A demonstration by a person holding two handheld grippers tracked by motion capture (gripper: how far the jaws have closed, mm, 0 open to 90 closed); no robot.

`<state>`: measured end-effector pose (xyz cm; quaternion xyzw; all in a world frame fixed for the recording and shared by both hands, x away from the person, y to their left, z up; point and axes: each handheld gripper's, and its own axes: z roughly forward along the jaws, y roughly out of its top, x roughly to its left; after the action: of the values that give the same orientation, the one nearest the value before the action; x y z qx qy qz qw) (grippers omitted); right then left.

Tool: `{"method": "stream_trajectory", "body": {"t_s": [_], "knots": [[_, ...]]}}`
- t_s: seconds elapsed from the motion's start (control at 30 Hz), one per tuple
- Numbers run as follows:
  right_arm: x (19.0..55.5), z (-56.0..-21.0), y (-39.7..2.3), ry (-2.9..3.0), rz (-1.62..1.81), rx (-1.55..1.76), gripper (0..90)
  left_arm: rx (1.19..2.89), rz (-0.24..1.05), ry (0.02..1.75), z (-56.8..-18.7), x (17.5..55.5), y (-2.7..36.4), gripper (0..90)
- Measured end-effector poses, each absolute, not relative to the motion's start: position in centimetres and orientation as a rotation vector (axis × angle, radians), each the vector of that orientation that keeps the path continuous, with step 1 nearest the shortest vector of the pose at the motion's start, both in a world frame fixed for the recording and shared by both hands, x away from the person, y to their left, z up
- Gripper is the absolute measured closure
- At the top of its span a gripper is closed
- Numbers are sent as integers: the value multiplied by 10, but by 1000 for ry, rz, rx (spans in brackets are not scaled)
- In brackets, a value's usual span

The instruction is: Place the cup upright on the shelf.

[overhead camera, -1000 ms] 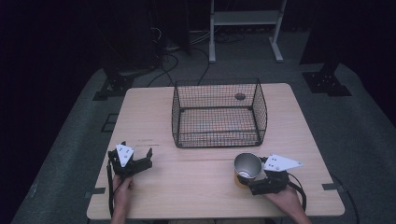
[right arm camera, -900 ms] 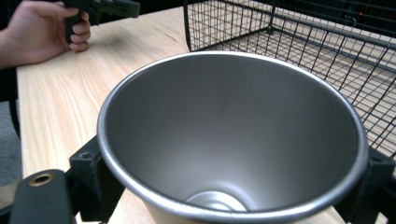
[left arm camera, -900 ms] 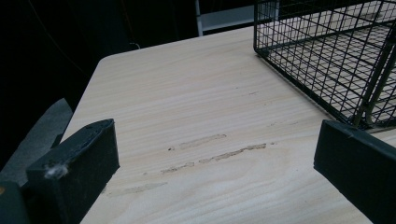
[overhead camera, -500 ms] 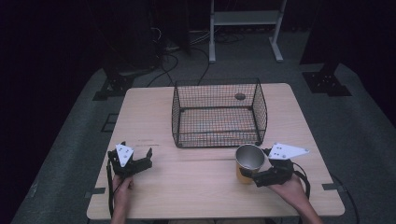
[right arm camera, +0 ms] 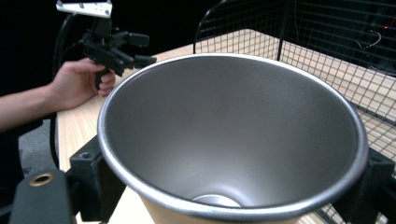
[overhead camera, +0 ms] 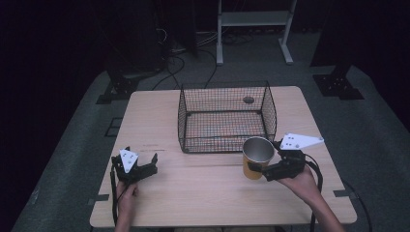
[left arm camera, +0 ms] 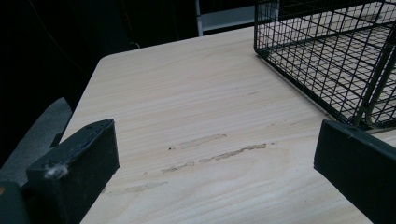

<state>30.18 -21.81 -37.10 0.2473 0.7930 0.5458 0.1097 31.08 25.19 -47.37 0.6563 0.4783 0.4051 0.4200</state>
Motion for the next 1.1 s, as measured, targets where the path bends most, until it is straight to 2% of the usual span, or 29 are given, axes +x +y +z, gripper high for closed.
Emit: {"method": "stream_trajectory", "body": {"t_s": [0.63,1.1], "knots": [[320,-331,-210,2329,1634,699,129,1644,1013,1199,-474,311,252,0],[349,-304,-209,2320,1648,704,129,1646,1014,1197,-473,311,253,0]]}}
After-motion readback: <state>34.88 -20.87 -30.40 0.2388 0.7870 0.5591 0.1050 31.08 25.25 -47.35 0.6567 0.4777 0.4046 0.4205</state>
